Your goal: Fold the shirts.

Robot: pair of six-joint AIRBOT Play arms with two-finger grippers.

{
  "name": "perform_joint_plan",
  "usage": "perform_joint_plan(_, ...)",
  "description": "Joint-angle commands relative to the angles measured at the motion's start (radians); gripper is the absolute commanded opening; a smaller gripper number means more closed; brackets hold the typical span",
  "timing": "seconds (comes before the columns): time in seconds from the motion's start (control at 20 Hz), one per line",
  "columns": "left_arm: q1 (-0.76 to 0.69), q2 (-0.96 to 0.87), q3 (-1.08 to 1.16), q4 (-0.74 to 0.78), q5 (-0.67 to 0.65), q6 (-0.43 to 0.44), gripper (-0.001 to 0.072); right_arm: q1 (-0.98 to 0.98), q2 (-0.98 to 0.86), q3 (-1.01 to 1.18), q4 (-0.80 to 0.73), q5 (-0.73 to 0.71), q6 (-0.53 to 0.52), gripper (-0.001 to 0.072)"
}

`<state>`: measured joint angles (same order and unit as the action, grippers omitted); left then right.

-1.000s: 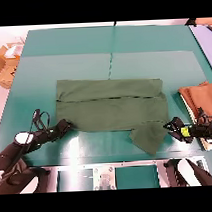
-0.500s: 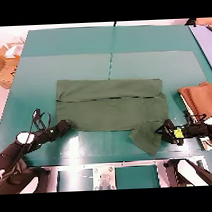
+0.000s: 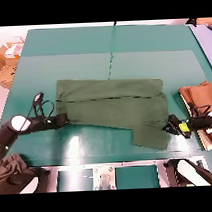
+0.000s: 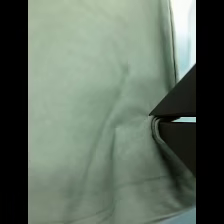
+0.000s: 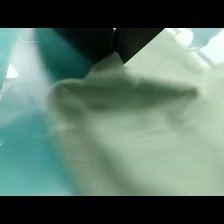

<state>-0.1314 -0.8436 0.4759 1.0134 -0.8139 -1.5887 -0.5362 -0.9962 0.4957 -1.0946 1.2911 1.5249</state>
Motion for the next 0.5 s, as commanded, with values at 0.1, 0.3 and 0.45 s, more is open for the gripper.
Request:
perform_joint_plan(0.1,0.0,0.001,0.232,0.287,-0.228,-0.079,0.0026,0.004,0.001,0.236,0.103,0.122,0.019,0.002)
perform_joint_plan(0.3,0.0,-0.047,0.33,0.286,-0.146,-0.042,0.0026,0.114,-0.024,0.384,0.155,0.002,0.027,0.002)
perform_joint_plan(0.45,0.0,-0.22,0.462,0.282,-0.144,0.012,0.0027,0.206,-0.132,0.506,0.171,-0.086,0.041,0.0019)
